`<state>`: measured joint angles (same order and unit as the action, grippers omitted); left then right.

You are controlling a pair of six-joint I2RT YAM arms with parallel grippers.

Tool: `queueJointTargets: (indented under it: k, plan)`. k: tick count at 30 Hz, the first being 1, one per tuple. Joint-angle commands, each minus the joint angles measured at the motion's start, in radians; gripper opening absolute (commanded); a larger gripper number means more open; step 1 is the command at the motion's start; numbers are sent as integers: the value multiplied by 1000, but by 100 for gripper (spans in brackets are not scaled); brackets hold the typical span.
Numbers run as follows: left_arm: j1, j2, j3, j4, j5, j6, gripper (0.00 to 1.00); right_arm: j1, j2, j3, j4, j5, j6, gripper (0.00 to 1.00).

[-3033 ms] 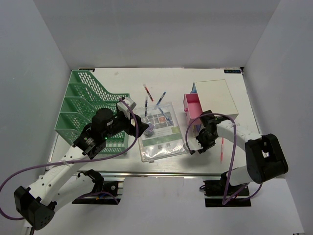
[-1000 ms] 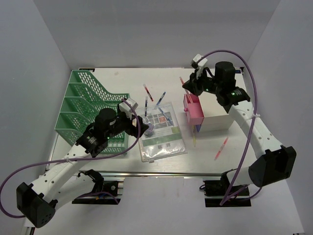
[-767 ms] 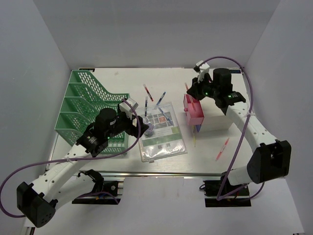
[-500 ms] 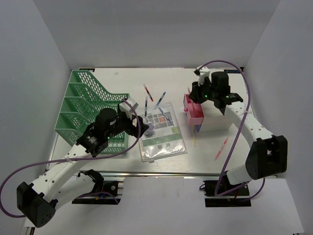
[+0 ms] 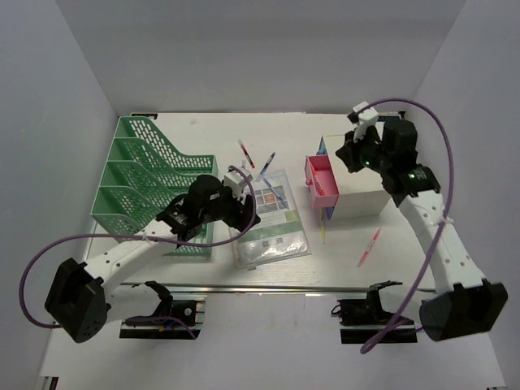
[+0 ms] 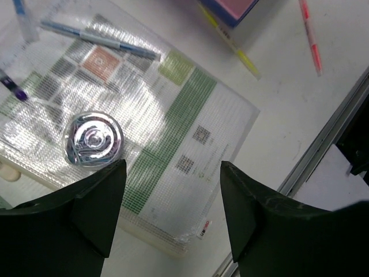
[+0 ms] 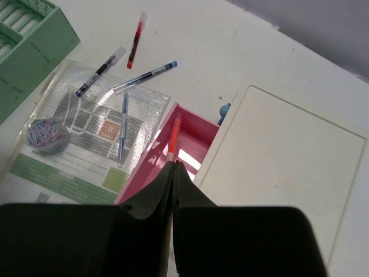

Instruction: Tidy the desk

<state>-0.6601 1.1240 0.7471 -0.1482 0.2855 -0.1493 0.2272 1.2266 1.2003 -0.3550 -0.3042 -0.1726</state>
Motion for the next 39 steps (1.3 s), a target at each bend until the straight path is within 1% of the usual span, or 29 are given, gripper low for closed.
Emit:
queueJointTargets:
  k: [1, 2, 3, 4, 5, 6, 7, 8, 9, 10, 12, 13, 14, 16, 17, 20, 21, 23, 24, 25, 27, 28, 34, 37, 39]
  plan:
    - [-24, 25, 61, -37, -11, 0, 75, -28, -114, -16, -179, -19, -117, 0]
    - [-24, 16, 61, -39, -23, 4, 74, -32, -130, -27, -259, -59, -192, 0]
    - [-24, 7, 52, -33, -37, 5, 73, -34, -169, -39, -336, -103, -366, 2]
    - [-24, -1, 44, -27, -45, 5, 73, -35, -191, -56, -477, -162, -460, 9]
    - [-24, -19, 38, -22, -46, 7, 74, -34, -215, -73, -545, -168, -567, 19]
    - [-24, -26, 34, -14, -45, 8, 74, -34, -276, -121, -599, -170, -673, 25]
    - [-24, -29, 32, -17, -40, 10, 74, -37, -315, -158, -658, -145, -887, 34]
    - [-24, -35, 38, -22, -36, 11, 75, -35, -350, -210, -659, -121, -977, 39]
    - [-24, -36, 40, -31, -32, 16, 76, -32, -437, -326, -656, -96, -1069, 45]
    - [-24, -39, 41, -34, -31, 23, 78, -35, -478, -382, -654, -66, -1266, 51]
    - [-24, -58, 41, -48, -31, 33, 80, -42, -535, -505, -674, -38, -1469, 54]
    - [-24, -62, 40, -56, -35, 40, 81, -48, -527, -527, -697, -14, -1557, 54]
    - [-24, -70, 35, -59, -43, 43, 82, -51, -515, -539, -705, -19, -1602, 54]
    - [-24, -90, 31, -68, -45, 47, 83, -51, -480, -551, -719, -33, -1634, 54]
    - [-24, -95, 29, -70, -45, 48, 83, -51, -470, -553, -713, -21, -1691, 54]
    - [-24, -99, 38, -77, -48, 50, 84, -51, -394, -553, -722, 49, -1784, 52]
    - [-24, -99, 40, -85, -43, 50, 84, -51, -347, -554, -740, 65, -1811, 52]
    - [-24, -96, 41, -90, -39, 51, 84, -52, -313, -553, -757, 100, -1855, 53]
    - [-24, -96, 41, -90, -34, 53, 84, -46, -290, -554, -768, 126, -1890, 58]
    - [-24, -99, 41, -93, -32, 50, 84, -51, -279, -556, -762, 141, -1906, 61]
    - [-24, -102, 43, -93, -31, 50, 84, -51, -259, -568, -750, 177, -1932, 62]
    - [-24, -104, 41, -94, -32, 51, 85, -54, -248, -574, -730, 210, -1940, 62]
    - [-24, -104, 46, -97, -25, 51, 85, -54, -182, -591, -656, 287, -1969, 59]
    - [-24, -99, 46, -97, -20, 51, 85, -57, -142, -605, -642, 300, -1987, 57]
    - [-24, -96, 46, -97, -20, 51, 85, -60, -133, -626, -602, 300, -1996, 56]
